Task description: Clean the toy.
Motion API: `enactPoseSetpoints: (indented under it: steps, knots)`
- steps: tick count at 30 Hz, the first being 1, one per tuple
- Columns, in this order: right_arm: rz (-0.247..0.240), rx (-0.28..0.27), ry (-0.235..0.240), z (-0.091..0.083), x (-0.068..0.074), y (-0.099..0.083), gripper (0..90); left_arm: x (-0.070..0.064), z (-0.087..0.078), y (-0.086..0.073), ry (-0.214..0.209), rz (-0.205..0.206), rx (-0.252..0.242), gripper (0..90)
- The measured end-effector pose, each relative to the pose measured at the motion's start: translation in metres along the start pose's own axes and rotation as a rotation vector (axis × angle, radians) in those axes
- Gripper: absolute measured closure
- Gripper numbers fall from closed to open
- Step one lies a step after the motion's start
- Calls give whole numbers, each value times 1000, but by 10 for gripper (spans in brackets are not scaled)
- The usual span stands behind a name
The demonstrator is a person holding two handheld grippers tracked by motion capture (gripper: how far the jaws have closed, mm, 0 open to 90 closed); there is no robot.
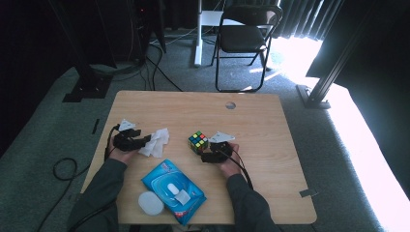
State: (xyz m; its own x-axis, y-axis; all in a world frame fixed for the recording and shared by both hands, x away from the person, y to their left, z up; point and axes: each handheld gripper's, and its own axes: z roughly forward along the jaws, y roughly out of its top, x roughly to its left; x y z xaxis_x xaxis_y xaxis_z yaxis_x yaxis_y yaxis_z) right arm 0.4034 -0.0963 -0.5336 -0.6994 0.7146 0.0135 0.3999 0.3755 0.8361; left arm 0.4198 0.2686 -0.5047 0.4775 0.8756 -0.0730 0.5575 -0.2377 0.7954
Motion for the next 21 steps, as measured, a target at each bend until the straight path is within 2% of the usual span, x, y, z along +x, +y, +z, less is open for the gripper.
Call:
enactPoseSetpoints:
  steps: [4,11,16,21]
  knots:
    - [0,3,-3,-4,-1,-5,267,2,-4,1,23,-18,-5,425]
    - [-14,16,-12,-10,-1,-12,319,7,-11,0,38,-55,-38,425]
    - [-3,20,-24,-13,1,-14,350,9,-16,-1,50,-86,-67,426]
    - [-1,28,-27,-13,1,-18,351,12,-19,-3,56,-97,-79,426]
